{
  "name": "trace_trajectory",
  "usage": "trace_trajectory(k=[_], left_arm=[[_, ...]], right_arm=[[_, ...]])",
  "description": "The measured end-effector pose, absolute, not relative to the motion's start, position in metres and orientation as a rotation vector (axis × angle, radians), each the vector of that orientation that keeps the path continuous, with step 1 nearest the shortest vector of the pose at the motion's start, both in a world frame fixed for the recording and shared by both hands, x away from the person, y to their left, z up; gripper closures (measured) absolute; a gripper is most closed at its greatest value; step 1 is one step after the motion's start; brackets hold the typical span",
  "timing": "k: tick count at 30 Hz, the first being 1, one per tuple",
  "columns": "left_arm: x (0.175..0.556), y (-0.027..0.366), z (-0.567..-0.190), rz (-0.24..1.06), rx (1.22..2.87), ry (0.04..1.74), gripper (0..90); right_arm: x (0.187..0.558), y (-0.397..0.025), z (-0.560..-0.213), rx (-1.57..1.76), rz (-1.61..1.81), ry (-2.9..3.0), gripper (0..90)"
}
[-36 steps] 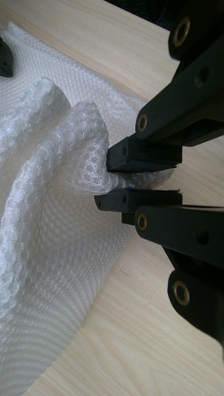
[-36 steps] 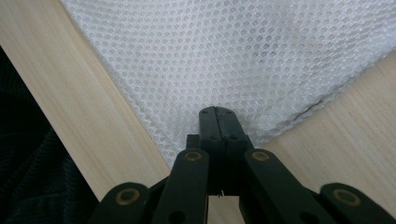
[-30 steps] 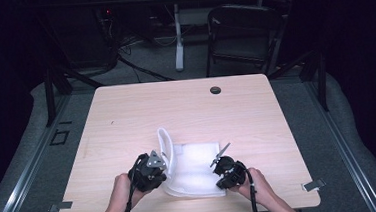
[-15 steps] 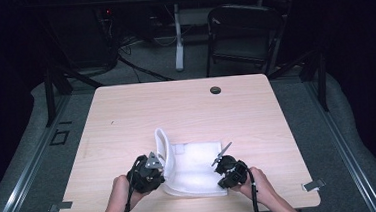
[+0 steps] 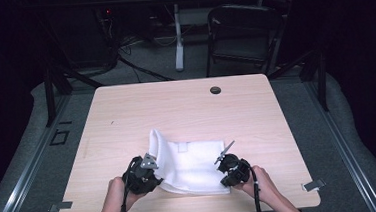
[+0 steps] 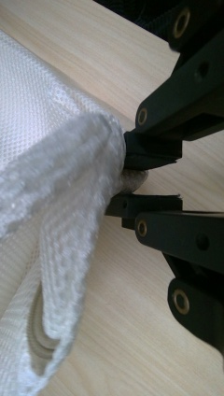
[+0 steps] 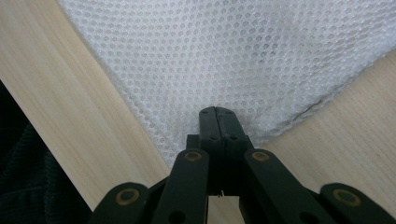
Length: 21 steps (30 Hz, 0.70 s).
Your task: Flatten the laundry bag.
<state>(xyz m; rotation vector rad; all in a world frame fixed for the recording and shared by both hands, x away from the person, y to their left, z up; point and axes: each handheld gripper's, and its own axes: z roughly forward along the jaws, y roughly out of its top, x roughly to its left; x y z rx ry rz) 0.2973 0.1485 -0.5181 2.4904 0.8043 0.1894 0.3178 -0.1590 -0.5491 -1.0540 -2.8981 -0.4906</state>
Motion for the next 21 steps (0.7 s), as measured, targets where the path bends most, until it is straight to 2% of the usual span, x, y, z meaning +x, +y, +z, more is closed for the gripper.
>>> trace_trajectory(k=[5,9,16,21], left_arm=[[0.296,0.155,-0.517,0.174,2.502,0.825,66.3],[0.294,0.164,-0.517,0.17,2.489,0.874,46.8],[0.29,0.184,-0.512,0.205,2.421,0.965,24.6],[0.288,0.192,-0.507,0.237,2.357,0.999,17.7]], right_arm=[[0.318,-0.161,-0.549,-1.063,-0.501,-2.884,90.0],[0.32,-0.164,-0.55,-1.074,-0.51,-2.87,90.0],[0.322,-0.168,-0.55,-1.094,-0.519,-2.85,90.0],[0.323,-0.171,-0.549,-1.089,-0.489,-2.863,90.0]])
